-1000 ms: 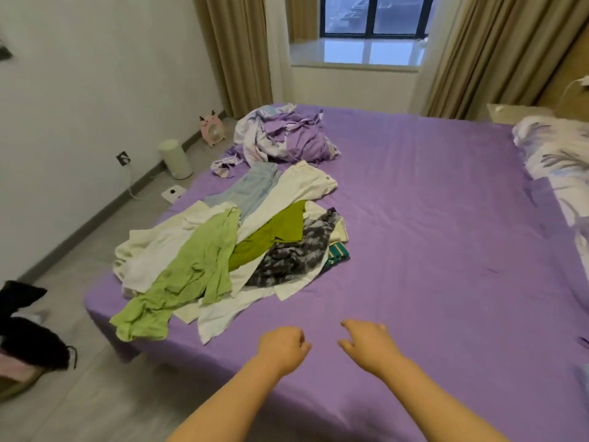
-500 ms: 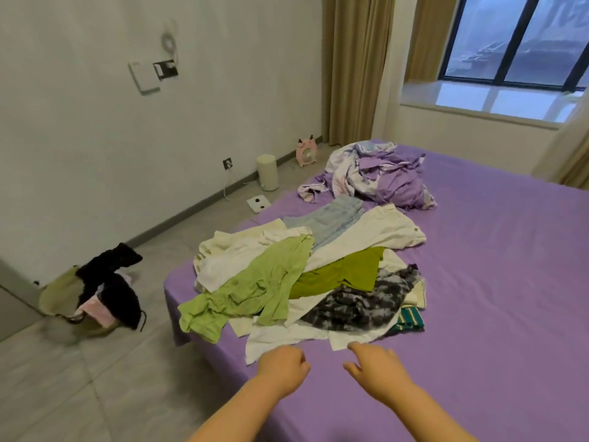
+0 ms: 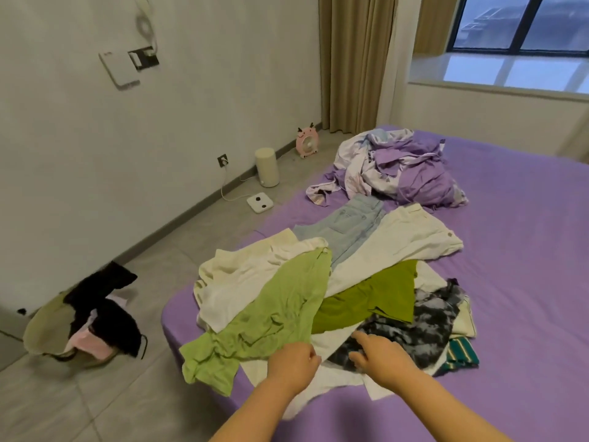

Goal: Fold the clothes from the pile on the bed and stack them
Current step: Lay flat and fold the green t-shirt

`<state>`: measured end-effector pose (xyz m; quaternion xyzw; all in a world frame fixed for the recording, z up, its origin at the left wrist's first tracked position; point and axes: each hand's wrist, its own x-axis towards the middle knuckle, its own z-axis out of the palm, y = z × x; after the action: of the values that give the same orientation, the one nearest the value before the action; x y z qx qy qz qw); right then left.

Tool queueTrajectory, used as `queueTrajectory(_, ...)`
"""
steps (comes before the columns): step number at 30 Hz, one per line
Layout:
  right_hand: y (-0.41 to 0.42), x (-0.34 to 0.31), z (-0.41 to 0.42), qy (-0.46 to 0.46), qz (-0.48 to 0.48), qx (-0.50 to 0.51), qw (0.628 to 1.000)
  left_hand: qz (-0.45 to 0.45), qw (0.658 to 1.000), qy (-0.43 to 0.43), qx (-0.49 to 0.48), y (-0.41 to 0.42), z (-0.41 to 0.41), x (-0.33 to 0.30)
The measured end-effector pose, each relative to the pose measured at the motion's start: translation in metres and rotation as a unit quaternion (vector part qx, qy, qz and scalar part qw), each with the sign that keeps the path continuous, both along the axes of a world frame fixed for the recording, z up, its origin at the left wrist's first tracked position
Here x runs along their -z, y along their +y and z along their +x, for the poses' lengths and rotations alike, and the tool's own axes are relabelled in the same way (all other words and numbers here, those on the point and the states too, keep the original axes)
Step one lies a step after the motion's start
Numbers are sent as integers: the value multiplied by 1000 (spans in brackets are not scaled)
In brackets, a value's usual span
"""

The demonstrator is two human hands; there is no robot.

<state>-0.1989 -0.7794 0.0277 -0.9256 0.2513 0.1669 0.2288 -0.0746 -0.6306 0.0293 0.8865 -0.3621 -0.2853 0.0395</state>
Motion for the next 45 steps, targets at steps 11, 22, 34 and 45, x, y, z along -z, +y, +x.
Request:
queueTrajectory(11, -54, 57, 143, 37, 12, 72, 997, 25, 998, 50, 27, -78, 172, 54)
queueTrajectory(22, -98, 133, 219, 26, 35, 117, 992, -32, 998, 61, -6, -163, 237, 141)
queueTrajectory(34, -93, 176, 248, 27, 136, 327, 935, 23, 998, -49, -21, -163, 252, 186)
queueTrajectory(45, -106, 130, 215, -223, 169, 461, 842, -204, 933, 100, -279, -139, 266, 133)
